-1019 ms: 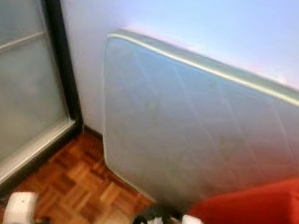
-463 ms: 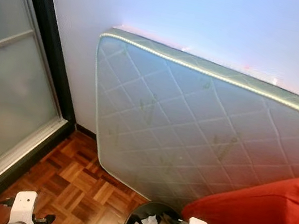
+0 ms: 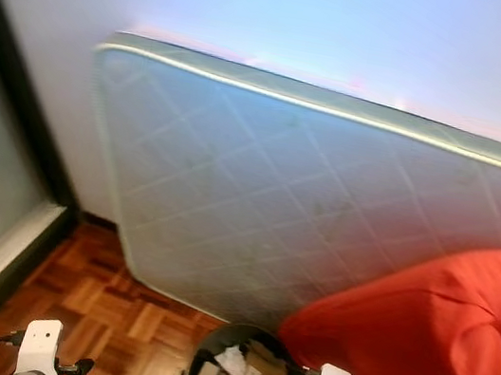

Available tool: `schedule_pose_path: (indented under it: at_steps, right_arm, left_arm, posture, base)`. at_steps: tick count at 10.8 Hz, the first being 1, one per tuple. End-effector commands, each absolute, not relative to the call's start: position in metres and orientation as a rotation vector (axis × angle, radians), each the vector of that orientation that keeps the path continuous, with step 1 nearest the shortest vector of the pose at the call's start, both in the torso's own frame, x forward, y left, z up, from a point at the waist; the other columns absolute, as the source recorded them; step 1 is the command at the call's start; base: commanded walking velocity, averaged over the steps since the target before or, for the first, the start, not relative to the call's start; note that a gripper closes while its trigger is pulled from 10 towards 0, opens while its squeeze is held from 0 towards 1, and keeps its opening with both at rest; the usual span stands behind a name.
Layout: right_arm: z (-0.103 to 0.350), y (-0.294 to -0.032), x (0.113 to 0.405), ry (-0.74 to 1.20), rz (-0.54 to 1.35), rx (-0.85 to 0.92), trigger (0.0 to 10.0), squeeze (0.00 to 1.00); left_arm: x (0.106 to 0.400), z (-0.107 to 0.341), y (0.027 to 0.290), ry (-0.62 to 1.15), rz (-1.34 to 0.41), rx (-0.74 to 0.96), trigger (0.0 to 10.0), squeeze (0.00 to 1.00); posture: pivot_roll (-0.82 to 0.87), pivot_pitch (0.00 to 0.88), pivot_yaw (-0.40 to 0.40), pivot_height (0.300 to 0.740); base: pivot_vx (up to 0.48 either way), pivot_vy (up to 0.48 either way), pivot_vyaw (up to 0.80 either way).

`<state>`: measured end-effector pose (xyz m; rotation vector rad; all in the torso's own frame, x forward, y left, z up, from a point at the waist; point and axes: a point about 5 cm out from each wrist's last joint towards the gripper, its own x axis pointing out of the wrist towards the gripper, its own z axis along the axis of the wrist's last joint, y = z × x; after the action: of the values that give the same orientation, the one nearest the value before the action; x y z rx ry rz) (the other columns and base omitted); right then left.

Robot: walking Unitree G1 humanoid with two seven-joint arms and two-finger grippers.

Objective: Clean up the room

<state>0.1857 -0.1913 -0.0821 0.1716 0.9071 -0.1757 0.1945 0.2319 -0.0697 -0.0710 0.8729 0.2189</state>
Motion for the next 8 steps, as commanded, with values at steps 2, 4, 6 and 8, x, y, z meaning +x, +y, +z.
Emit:
schedule_pose_path:
  at_steps: [2, 4, 6, 8]
  right_arm:
    - [-0.0823, -0.1913, 0.1853, 0.910, -0.178, 0.177, 10.0, 0.00]
    - [-0.0811, -0.1904, 0.1872, 0.891, -0.170, 0.188, 10.0, 0.00]
    - [-0.0795, -0.1892, 0.1905, 0.878, -0.172, 0.196, 10.0, 0.00]
    - [-0.0791, -0.1887, 0.1915, 0.875, -0.172, 0.198, 10.0, 0.00]
  left_arm:
    - [0.1932, -0.0703, 0.2327, 0.880, 0.226, -0.074, 10.0, 0.00]
    - [0.1936, -0.0703, 0.2336, 0.904, 0.200, -0.011, 10.0, 0.00]
    - [0.1937, -0.0701, 0.2338, 0.896, 0.222, -0.039, 10.0, 0.00]
    - [0.1939, -0.0701, 0.2341, 0.898, 0.223, -0.035, 10.0, 0.00]
  posture:
    - [0.22, 0.041, -0.038, 0.740]
    - [0.22, 0.041, -0.039, 0.740]
    - [0.23, 0.039, -0.039, 0.740]
    - [0.23, 0.037, -0.037, 0.740]
  base:
    - [0.000, 0.000, -0.75]
    - [0.000, -0.373, 0.00]
    - [0.000, 0.000, 0.00]
    - [0.000, 0.000, 0.00]
